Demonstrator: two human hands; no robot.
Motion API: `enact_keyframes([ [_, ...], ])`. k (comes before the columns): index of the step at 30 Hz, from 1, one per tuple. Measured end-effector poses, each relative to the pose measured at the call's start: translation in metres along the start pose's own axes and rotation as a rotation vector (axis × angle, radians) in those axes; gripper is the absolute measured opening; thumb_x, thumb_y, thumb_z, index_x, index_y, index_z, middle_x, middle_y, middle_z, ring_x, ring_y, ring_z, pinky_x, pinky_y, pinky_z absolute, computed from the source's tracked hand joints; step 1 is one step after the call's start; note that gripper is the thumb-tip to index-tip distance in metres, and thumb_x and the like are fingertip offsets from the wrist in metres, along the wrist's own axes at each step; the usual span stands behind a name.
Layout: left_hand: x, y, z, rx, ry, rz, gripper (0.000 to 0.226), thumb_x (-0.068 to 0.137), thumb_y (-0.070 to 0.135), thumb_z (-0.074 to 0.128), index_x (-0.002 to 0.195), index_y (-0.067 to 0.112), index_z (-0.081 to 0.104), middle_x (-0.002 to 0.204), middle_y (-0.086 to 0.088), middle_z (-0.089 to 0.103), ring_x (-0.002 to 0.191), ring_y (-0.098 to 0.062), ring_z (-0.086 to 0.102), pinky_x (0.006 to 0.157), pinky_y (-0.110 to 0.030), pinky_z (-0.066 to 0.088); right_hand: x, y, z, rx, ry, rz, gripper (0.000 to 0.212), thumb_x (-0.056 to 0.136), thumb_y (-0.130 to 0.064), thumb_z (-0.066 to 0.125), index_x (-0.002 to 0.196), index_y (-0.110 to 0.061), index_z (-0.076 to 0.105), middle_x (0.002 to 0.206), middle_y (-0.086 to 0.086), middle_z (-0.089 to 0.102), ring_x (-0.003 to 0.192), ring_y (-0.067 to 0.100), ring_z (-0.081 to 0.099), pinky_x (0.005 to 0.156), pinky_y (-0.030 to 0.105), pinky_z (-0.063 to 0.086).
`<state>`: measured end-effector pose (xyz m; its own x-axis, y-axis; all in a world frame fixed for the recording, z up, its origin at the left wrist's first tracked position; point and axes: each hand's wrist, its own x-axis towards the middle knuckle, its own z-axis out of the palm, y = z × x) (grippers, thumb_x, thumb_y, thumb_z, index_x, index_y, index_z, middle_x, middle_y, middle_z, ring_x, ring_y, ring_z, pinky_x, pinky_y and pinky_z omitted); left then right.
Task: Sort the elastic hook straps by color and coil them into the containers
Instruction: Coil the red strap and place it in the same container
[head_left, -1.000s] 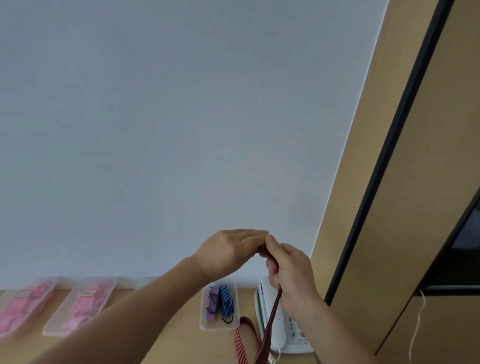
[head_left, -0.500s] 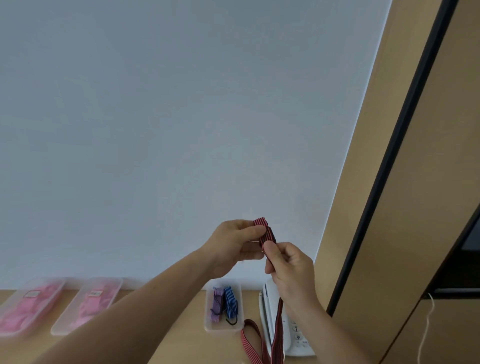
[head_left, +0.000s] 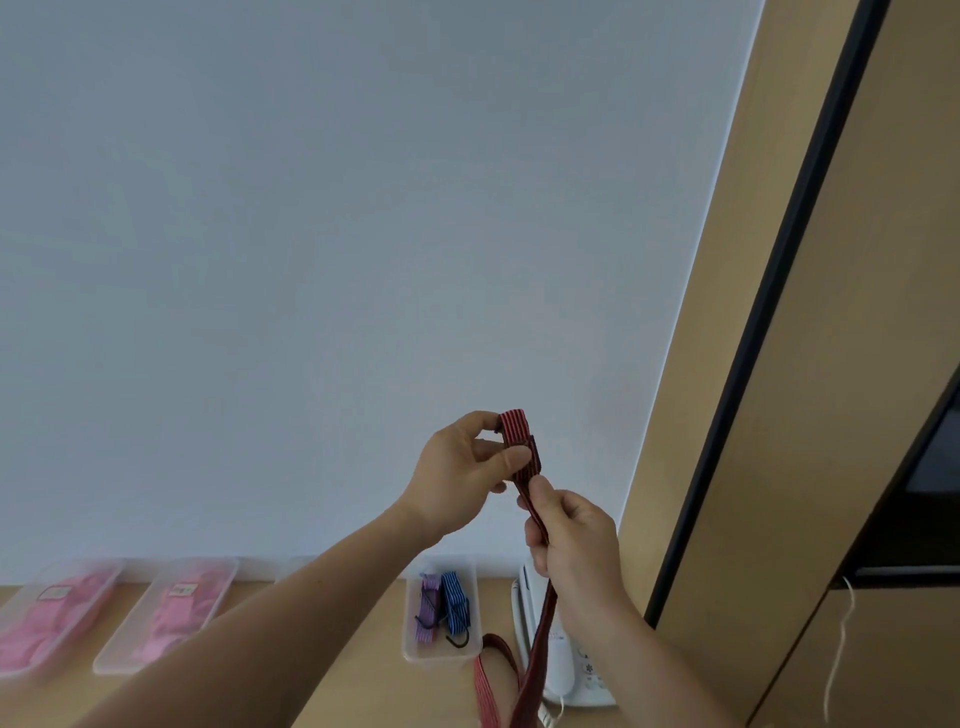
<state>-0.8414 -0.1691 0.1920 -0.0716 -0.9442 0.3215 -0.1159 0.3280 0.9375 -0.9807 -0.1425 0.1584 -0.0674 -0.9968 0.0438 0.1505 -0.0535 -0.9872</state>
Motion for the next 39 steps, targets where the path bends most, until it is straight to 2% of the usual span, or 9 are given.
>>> enact_keyframes([
  [7,-0.005,-0.007,-0.004,0.621,0.057,0.318,0.018,0.094,0.026,0.066,0.111,0.022,0.064,0.096,0.008,0.074,0.078,-0.008,0.071,0.074,-0.033,0.055,0.000,-0.008,-0.002,0.002,-0.012,0.016,0.046,0.097,-0.042,0.056,0.078,-0.003,0.068,0.051,0.003,0.053,0.038,0.012,0.037,0.038,0.021,0.030],
  [13,-0.008,-0.010,-0.005,0.980,-0.024,0.815,0.023,0.087,-0.003,0.049,0.098,0.006,0.067,0.077,0.001,0.062,0.056,-0.021,0.055,0.043,-0.035,0.048,-0.001,-0.016,-0.001,0.065,-0.023,-0.007,0.059,0.091,-0.056,0.054,0.077,-0.002,0.071,0.049,0.001,0.048,0.039,0.010,0.032,0.038,0.018,0.025],
  [18,-0.005,-0.016,-0.006,1.086,-0.023,0.931,0.041,0.083,-0.011,0.046,0.111,0.006,0.069,0.104,-0.006,0.069,0.067,-0.026,0.062,0.055,-0.033,0.055,-0.003,-0.017,-0.002,0.113,0.008,0.018,0.046,0.093,-0.044,0.060,0.088,0.000,0.072,0.055,-0.008,0.057,0.041,0.002,0.043,0.039,0.015,0.031],
  [21,-0.007,-0.020,-0.001,0.770,-0.012,0.587,0.050,0.088,-0.007,0.053,0.134,0.012,0.060,0.131,-0.007,0.064,0.109,-0.009,0.065,0.086,-0.024,0.055,-0.004,-0.016,-0.003,0.102,0.020,-0.010,0.044,0.096,-0.039,0.058,0.088,0.002,0.070,0.053,-0.008,0.055,0.040,0.002,0.042,0.039,0.014,0.032],
  [23,-0.009,-0.015,0.004,0.383,-0.036,0.156,0.050,0.097,0.009,0.051,0.146,0.017,0.045,0.132,-0.003,0.064,0.094,0.004,0.065,0.081,-0.014,0.050,-0.003,-0.014,-0.003,0.050,0.024,-0.068,0.045,0.098,-0.037,0.056,0.086,0.004,0.068,0.051,-0.005,0.052,0.042,0.004,0.041,0.041,0.015,0.034],
  [26,-0.003,-0.002,0.006,-0.145,-0.112,-0.320,0.037,0.099,0.034,0.051,0.127,0.012,0.063,0.119,-0.011,0.071,0.097,-0.015,0.072,0.083,-0.029,0.056,-0.001,-0.009,-0.004,-0.085,0.043,-0.175,0.048,0.098,-0.037,0.054,0.075,0.004,0.061,0.050,-0.005,0.051,0.049,0.009,0.044,0.054,0.027,0.041],
  [29,-0.003,0.003,0.004,-0.185,-0.210,-0.320,0.032,0.098,0.033,0.055,0.105,0.008,0.072,0.099,-0.009,0.076,0.090,-0.020,0.073,0.082,-0.034,0.056,0.000,-0.001,-0.006,-0.203,0.046,-0.252,0.046,0.098,-0.037,0.053,0.067,-0.004,0.059,0.050,-0.005,0.053,0.049,0.008,0.045,0.056,0.027,0.040],
  [35,0.000,0.000,0.003,-0.143,-0.094,-0.243,0.017,0.094,0.017,0.064,0.108,0.009,0.066,0.091,-0.012,0.077,0.079,-0.020,0.072,0.075,-0.031,0.056,0.001,0.003,-0.006,-0.281,0.032,-0.237,0.055,0.085,-0.057,0.050,0.070,-0.006,0.066,0.051,-0.003,0.058,0.047,0.003,0.048,0.050,0.015,0.039],
  [39,0.000,-0.004,0.004,0.080,-0.018,-0.092,0.016,0.096,0.019,0.061,0.111,0.016,0.062,0.085,0.000,0.078,0.076,-0.010,0.071,0.070,-0.024,0.054,0.002,0.004,-0.007,-0.217,0.008,-0.080,0.049,0.093,-0.047,0.058,0.072,-0.005,0.069,0.050,0.001,0.057,0.042,0.010,0.043,0.044,0.020,0.035],
])
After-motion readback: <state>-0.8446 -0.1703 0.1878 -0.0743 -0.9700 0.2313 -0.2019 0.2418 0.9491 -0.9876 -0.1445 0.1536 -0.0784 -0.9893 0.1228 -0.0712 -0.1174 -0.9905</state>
